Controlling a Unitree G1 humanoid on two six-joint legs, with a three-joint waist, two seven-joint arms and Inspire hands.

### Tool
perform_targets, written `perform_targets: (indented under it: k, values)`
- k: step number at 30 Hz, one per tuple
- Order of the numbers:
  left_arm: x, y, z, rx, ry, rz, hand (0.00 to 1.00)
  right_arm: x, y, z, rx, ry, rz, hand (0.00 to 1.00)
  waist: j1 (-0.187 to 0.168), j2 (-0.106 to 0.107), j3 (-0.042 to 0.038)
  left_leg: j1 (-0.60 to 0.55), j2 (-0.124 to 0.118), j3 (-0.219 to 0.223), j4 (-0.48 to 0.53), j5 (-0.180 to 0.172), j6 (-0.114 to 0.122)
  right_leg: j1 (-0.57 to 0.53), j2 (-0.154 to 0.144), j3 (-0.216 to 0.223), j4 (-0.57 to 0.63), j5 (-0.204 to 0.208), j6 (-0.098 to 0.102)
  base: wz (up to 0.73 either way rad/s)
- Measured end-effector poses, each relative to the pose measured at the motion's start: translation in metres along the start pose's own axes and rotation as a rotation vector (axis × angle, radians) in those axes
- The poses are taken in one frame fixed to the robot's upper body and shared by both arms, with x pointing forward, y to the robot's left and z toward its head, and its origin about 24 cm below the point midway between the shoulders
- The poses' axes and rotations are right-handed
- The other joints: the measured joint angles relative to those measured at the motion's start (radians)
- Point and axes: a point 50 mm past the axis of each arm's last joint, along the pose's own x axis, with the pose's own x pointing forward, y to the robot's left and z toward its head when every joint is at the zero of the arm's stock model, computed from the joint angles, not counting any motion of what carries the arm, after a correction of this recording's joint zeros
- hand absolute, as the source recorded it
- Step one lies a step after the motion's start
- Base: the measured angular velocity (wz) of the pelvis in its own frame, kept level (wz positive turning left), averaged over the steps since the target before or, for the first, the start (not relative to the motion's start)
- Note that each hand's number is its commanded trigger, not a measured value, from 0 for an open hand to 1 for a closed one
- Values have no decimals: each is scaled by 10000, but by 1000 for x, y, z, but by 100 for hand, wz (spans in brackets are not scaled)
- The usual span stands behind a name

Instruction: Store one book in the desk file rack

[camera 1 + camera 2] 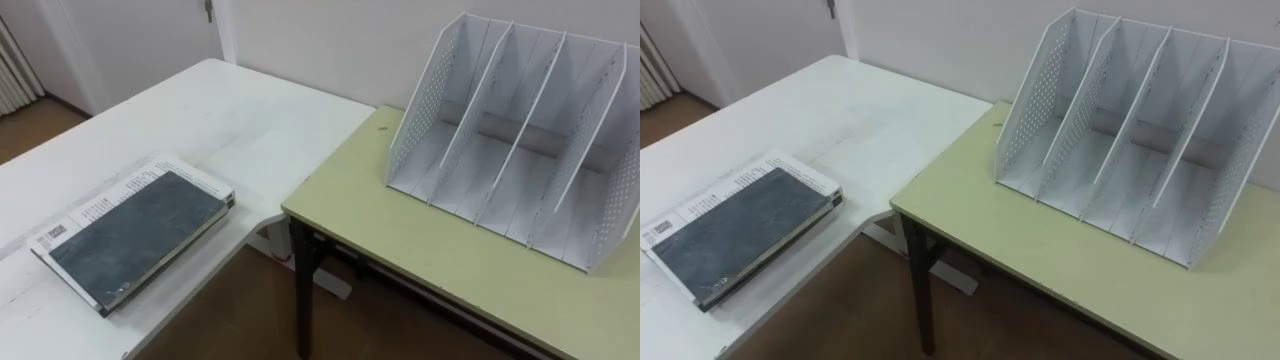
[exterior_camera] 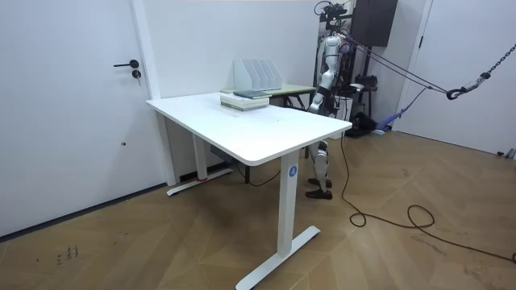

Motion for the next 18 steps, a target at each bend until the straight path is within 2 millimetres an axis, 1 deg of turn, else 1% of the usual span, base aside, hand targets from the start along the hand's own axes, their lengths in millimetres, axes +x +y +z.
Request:
perform_targets:
  k: [7, 10, 12, 18]
  values:
    - [0, 0, 1, 32, -77, 90, 0, 0, 0, 0, -1, -27, -28, 0, -1, -5, 7, 4, -1, -1, 0, 0, 0, 8, -1, 1, -4, 0, 0, 0]
    - [-1, 1, -3, -8, -43, 195, 0, 0, 0, -2, 108, -46, -69, 0, 3, -9, 10, 44, -3, 0, -2, 0, 0, 70, -1, 6, -14, 0, 1, 0]
    - [-1, 2, -2, -10, -123, 382, 0, -1, 0, -4, 281, -31, -76, 0, -1, -16, 18, 110, -2, 7, -18, 0, 0, 107, 0, 5, -23, -1, 1, 0]
    - [-2, 7, -7, -209, -135, 939, 0, -1, 0, -4, 372, -81, -59, 0, -5, -47, 26, 191, -3, 32, -94, 0, 0, 198, 1, 6, -28, -24, 6, 0]
